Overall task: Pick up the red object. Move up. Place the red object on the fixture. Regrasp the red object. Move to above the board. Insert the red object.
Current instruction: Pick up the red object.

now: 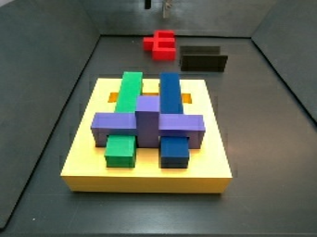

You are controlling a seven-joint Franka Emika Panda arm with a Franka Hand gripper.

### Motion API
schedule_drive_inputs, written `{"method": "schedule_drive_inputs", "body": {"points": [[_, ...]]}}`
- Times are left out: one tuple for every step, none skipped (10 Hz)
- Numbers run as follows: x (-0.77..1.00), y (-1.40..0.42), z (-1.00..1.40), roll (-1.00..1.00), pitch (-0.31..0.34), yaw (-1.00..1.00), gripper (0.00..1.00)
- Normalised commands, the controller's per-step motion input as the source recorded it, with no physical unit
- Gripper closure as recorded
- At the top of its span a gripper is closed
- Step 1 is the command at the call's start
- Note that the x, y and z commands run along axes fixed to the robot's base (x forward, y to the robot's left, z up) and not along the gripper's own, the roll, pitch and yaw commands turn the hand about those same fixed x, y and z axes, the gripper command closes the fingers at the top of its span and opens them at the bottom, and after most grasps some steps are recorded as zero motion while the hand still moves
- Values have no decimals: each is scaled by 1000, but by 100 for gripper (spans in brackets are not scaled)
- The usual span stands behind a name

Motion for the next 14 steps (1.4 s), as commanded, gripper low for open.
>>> {"method": "schedule_drive_inputs", "body": {"points": [[0,103,-280,-217,-139,-689,0],[0,94,-283,-209,-140,-700,0],[0,106,-294,-200,-146,-697,0],[0,109,-300,-186,-143,-700,0],[0,131,-323,-151,-137,-691,0],[-89,149,-351,-119,-146,-686,0],[-86,149,-334,-121,-121,-686,0],[-63,134,-334,-131,-106,-700,0],[-54,120,-323,-149,-86,-700,0],[-29,94,-277,-160,-51,-677,0],[0,0,-229,-154,0,-563,0],[0,0,-254,-177,0,-514,0],[-9,0,-260,-179,0,-463,0],[-57,3,-257,-159,0,-303,0]]}}
